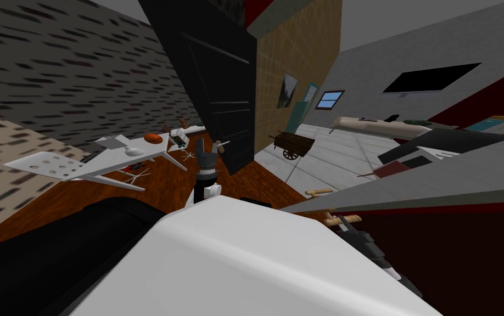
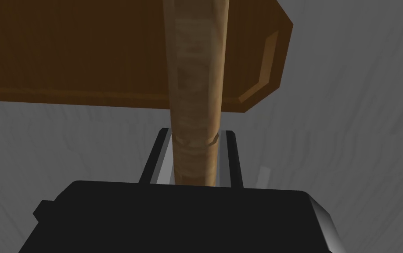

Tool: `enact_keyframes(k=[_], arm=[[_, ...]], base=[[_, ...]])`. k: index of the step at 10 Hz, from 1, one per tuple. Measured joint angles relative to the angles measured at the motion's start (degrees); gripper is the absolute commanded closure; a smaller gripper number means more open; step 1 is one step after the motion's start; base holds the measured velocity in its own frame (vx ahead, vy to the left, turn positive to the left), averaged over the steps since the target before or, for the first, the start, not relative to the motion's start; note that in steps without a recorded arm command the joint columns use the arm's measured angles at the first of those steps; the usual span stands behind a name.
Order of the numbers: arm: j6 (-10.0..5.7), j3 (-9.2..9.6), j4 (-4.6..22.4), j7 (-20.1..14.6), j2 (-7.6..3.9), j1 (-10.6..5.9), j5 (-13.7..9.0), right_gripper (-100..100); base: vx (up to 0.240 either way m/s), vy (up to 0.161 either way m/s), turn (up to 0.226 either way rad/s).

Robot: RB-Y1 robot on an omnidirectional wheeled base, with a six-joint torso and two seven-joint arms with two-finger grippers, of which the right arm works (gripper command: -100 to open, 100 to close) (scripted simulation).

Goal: Pull the door open

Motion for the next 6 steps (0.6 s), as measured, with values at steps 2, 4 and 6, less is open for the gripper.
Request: enact_keyframes(k=[2,4,6], arm=[[-2.22,0.58,1.38,0.37,-0.14,-0.18,0.79,100],[-3.59,1.23,1.92,0.65,-0.31,-0.09,1.55,100],[-6.12,1.96,4.05,0.8,-0.35,-0.42,2.37,100]], base=[[-0.135,-0.087,-0.019],[-0.064,-0.076,-0.014],[-0.04,-0.114,0.008]])
